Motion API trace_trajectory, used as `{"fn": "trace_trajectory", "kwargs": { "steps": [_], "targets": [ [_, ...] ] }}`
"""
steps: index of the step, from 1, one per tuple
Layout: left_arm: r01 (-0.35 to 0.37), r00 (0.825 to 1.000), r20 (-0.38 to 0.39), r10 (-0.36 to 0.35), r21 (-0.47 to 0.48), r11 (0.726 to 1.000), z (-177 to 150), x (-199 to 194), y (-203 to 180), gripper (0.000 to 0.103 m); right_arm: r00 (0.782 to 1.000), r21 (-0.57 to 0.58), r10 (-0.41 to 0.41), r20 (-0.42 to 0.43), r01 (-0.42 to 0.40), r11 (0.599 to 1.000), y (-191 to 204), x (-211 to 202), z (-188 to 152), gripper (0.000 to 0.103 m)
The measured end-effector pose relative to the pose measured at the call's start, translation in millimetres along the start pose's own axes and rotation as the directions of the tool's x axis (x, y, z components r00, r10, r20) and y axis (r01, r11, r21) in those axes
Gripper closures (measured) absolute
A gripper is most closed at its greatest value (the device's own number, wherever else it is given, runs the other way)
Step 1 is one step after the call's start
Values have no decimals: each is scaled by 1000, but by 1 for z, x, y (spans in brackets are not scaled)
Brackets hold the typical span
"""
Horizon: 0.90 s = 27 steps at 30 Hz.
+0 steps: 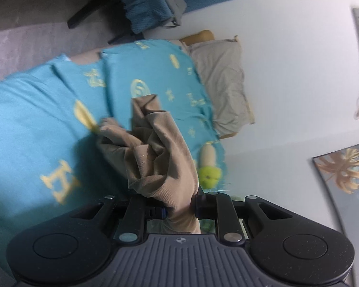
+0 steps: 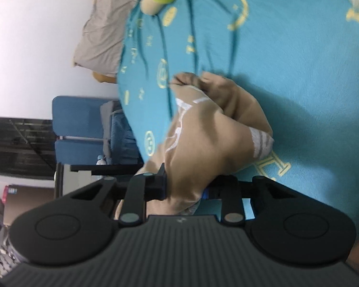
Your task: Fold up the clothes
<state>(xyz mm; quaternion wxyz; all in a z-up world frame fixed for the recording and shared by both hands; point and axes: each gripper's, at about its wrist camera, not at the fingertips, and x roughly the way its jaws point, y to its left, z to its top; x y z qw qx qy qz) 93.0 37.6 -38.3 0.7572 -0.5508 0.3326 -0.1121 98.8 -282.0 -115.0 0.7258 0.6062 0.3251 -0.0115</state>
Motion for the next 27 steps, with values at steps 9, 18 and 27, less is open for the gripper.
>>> {"fn": "trace_trajectory", "kwargs": {
  "steps": [9, 18, 27],
  "targets": [
    [32, 982, -188, -22, 52, 998, -63, 60, -144, 83, 988, -29, 37, 152, -33, 999, 44, -124, 86, 74],
    [239, 921, -340, -189, 112, 964, -200, 174, -311, 82, 917, -157, 51, 395, 12, 988, 93, -270, 245, 74],
    [477, 810, -475, -343, 193, 858, -314, 289, -408, 81, 772, -299, 94, 629, 129, 945, 113, -377, 341, 74]
  ]
}}
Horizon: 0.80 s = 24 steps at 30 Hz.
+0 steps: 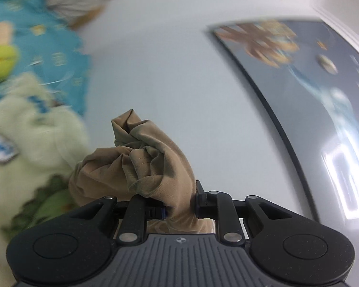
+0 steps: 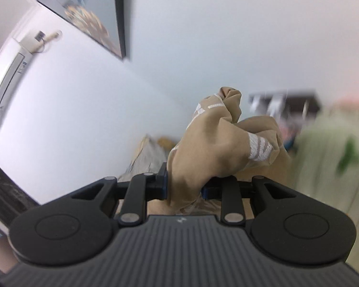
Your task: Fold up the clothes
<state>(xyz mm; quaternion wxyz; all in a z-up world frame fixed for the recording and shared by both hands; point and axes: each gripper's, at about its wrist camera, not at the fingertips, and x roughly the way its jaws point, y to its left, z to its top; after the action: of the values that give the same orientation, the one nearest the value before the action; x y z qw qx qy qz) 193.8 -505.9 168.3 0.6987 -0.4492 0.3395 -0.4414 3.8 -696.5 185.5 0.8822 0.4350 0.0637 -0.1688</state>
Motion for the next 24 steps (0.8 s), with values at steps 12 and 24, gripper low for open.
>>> {"fn": "trace_trajectory", "kwargs": {
  "steps": [12, 24],
  "targets": [
    [-179, 950, -232, 210, 146, 973, -99, 0, 140, 80, 976, -195, -218, -20, 211, 958, -93, -13, -122, 74],
    [-282, 912, -168, 373, 402, 871, -94, -33, 72, 14, 908, -79, -355, -221, 346, 935, -108, -31, -137, 63]
  ]
}}
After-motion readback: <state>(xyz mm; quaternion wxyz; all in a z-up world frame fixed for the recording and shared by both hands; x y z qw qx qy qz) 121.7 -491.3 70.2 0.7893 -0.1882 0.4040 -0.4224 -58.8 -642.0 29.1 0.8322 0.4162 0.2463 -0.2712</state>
